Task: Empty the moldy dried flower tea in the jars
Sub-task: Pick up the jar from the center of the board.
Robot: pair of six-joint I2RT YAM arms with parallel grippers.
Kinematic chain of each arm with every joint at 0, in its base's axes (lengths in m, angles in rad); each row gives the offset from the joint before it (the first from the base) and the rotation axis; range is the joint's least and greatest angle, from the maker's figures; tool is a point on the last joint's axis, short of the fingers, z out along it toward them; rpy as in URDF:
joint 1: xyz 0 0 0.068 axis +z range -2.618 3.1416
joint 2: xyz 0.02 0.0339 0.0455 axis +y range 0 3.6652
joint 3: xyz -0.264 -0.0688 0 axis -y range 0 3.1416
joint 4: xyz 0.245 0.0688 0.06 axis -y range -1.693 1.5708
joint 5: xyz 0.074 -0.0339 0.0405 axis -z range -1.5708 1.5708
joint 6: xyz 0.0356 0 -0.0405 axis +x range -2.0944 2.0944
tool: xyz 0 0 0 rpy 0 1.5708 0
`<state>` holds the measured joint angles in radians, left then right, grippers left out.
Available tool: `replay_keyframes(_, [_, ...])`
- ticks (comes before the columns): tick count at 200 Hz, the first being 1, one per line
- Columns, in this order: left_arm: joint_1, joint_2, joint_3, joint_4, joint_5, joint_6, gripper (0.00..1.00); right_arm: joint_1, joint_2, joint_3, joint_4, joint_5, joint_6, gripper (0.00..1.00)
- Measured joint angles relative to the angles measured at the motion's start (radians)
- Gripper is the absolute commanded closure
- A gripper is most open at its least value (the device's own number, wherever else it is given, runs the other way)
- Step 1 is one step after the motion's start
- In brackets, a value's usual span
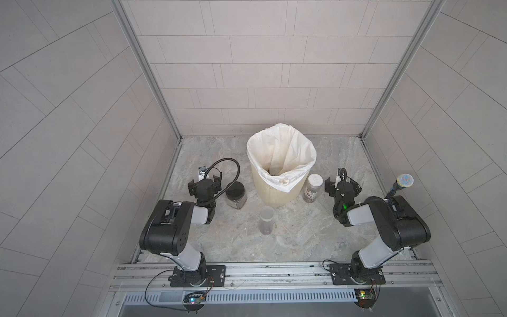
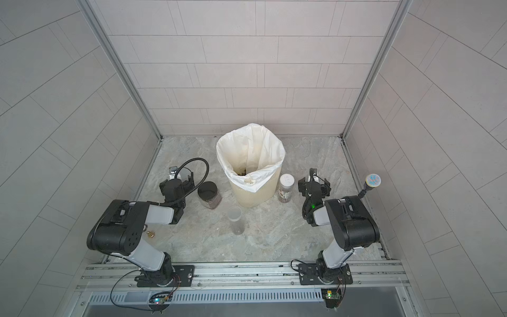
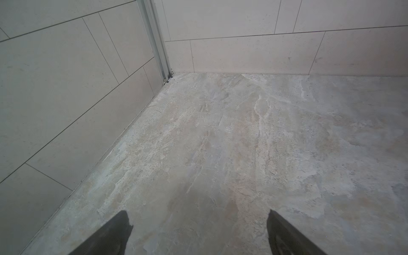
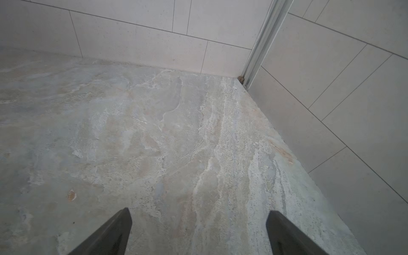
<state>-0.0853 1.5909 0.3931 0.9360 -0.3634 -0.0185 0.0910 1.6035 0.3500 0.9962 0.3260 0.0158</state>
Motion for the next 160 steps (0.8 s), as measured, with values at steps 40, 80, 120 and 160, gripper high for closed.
replay_keyframes(40, [0.000, 0.000, 0.000, 0.000, 0.000, 0.000, 0.00, -0.007, -0.007, 0.000, -0.009, -0.016, 0.003, 0.00])
replay_keyframes(80, [0.000, 0.000, 0.000, 0.000, 0.000, 0.000, 0.00, -0.007, -0.007, 0.000, -0.011, -0.024, 0.004, 0.00])
replay_keyframes(120, [0.000, 0.000, 0.000, 0.000, 0.000, 0.000, 0.00, -0.007, -0.007, 0.000, -0.011, -0.028, 0.004, 0.00])
replay_keyframes(160, [0.000, 0.000, 0.000, -0.003, 0.000, 0.000, 0.00, -0.007, -0.007, 0.000, -0.014, -0.028, 0.004, 0.00])
